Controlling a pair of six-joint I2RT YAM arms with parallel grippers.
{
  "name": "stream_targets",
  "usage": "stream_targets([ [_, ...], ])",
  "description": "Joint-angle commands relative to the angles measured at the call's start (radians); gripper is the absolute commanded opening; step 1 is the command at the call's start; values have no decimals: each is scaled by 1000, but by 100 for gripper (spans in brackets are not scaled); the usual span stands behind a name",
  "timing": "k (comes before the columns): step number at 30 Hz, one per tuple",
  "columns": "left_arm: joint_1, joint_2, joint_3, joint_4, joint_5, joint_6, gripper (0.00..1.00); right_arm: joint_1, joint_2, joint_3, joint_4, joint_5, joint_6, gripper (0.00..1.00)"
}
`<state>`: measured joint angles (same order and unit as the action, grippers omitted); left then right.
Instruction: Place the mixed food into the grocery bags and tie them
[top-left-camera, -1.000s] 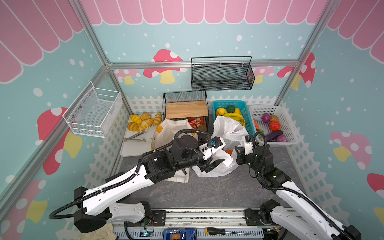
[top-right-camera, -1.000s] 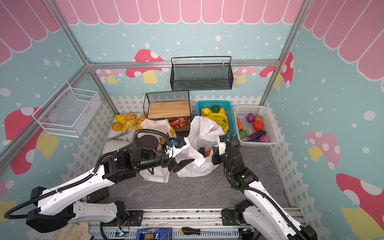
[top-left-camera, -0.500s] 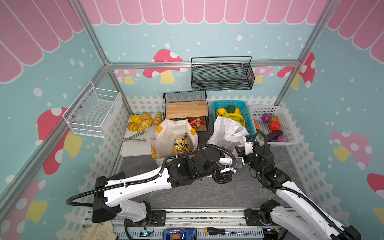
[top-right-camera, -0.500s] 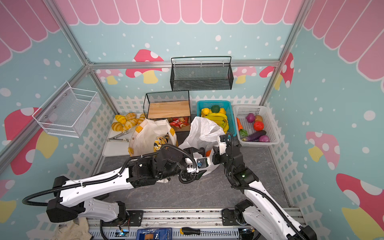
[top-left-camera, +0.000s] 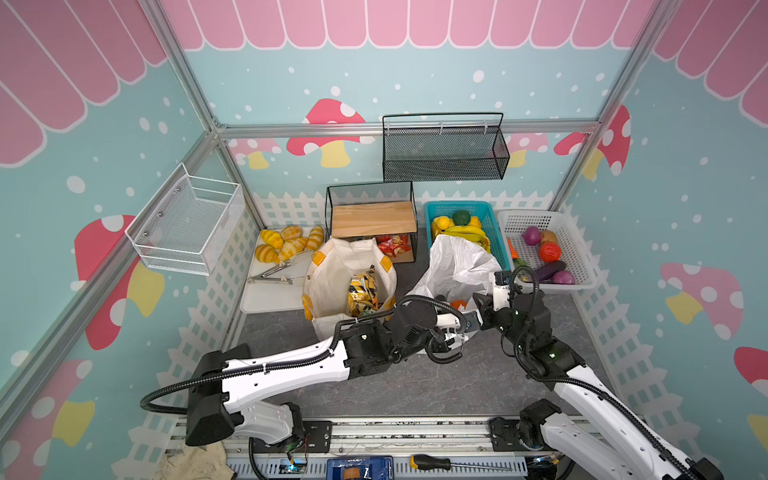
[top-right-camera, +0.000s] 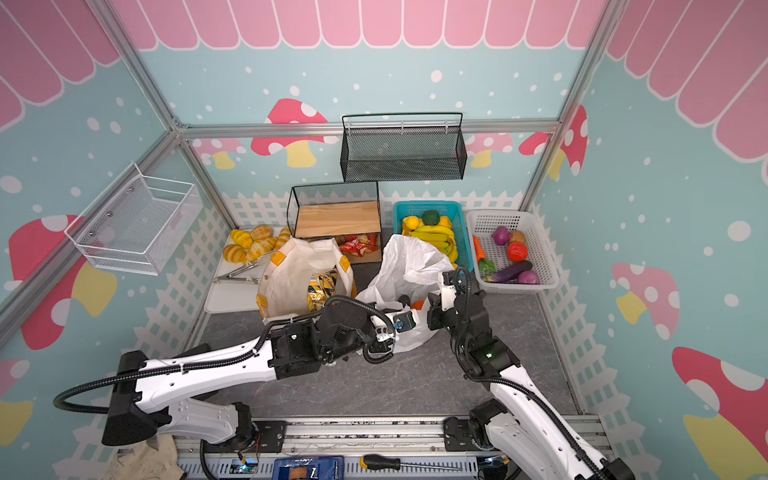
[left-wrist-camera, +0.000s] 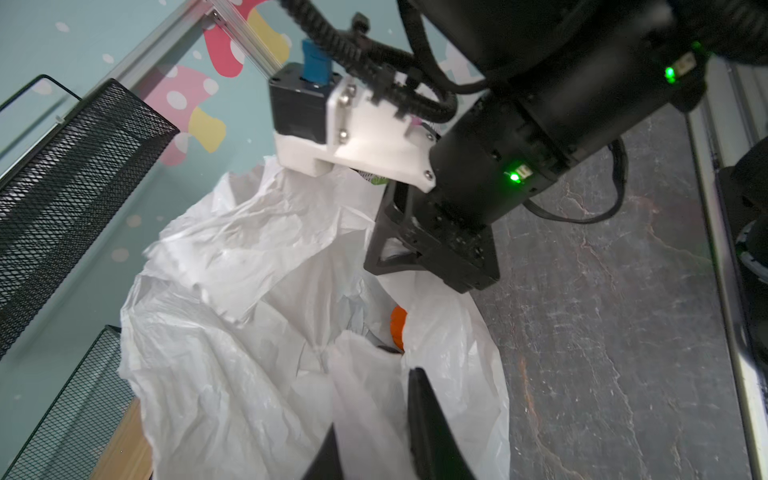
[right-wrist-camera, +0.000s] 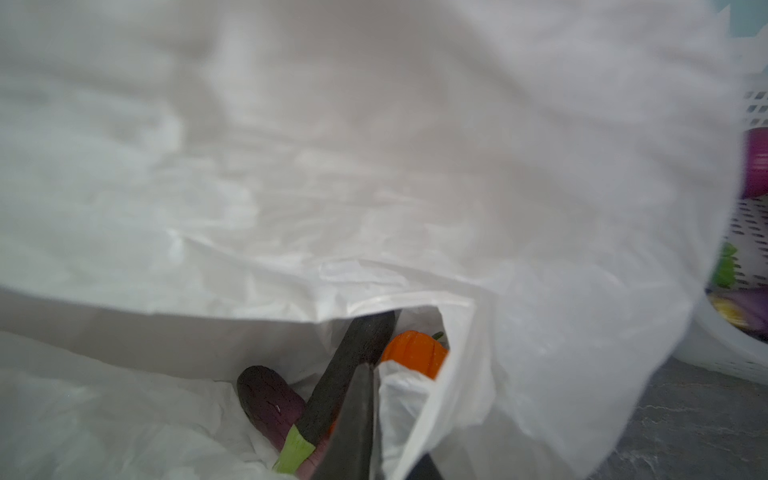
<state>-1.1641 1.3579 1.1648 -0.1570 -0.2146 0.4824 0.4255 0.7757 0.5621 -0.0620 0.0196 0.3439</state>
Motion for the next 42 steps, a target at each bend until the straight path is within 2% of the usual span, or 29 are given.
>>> stream_targets([
  [1,75,-77,-33,112,142,-210,15,-4,-61,-28,12,22,-34,28],
  [2,102,-92,-51,131,182,-257,14,-4,-87,-27,14,19,-59,38],
  [3,123,-103,-63,144,228,-292,13,-4,-104,-25,17,16,-76,43],
  [5,177,-122,-93,181,305,-383,8,-4,-152,-14,40,-10,-120,65],
  [6,198,-128,-106,200,332,-419,7,-4,-167,-11,57,-27,-139,72],
  [9,252,-148,-135,243,387,-512,1,0,-178,25,72,-69,-190,76],
  [12,274,-160,-147,252,386,-547,0,12,-163,74,52,-75,-257,80],
  [20,288,-151,-120,208,369,-575,0,30,-167,184,-5,-69,-390,81],
  [26,299,-137,-100,194,379,-603,0,31,-56,317,-151,-222,-456,81],
  [29,302,-134,-97,191,383,-612,0,36,1,364,-236,-252,-486,81],
  [34,302,-132,-96,184,385,-613,0,47,28,380,-290,-242,-500,81],
  [38,302,-126,-91,179,388,-619,0,60,56,374,-293,-118,-486,81],
  [42,302,-120,-89,177,394,-624,0,66,69,348,-235,-114,-457,77],
])
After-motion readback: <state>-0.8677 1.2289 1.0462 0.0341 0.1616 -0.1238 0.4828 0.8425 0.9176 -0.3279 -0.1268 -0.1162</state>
